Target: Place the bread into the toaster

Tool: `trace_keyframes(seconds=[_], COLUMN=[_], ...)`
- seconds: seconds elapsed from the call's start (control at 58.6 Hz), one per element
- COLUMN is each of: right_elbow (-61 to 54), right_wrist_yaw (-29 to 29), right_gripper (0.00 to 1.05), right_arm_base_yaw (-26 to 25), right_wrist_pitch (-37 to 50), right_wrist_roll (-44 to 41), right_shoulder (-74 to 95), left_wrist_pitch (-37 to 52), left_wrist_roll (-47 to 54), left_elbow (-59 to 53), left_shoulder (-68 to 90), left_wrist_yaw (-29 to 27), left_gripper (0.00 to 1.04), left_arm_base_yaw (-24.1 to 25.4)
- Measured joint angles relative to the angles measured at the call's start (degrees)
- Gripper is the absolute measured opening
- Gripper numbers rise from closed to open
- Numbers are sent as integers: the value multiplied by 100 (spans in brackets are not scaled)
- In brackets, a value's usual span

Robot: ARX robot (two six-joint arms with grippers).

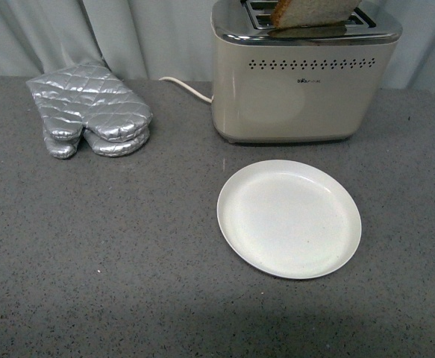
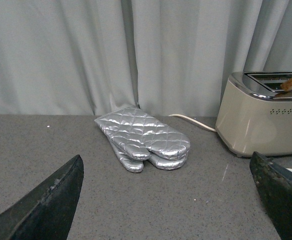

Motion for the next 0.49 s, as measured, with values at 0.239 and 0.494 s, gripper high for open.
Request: trace_keyframes(seconds=[0.239, 0.494], right_elbow=[186, 210], right_wrist_yaw=[-24, -28], right_gripper=[1, 1], right_arm_base_yaw=[-15, -39], right_wrist_pitch=[-195, -332], right_wrist_roll=[179, 289], right_shoulder=[225, 260], left_wrist_pitch=[0, 0], left_wrist_roll=[0, 0], left_elbow=[0, 0], left_shoulder=[0, 0], left_wrist_yaw=[0, 0], left_gripper=[98, 98], left_arm_base_yaw=[0, 0])
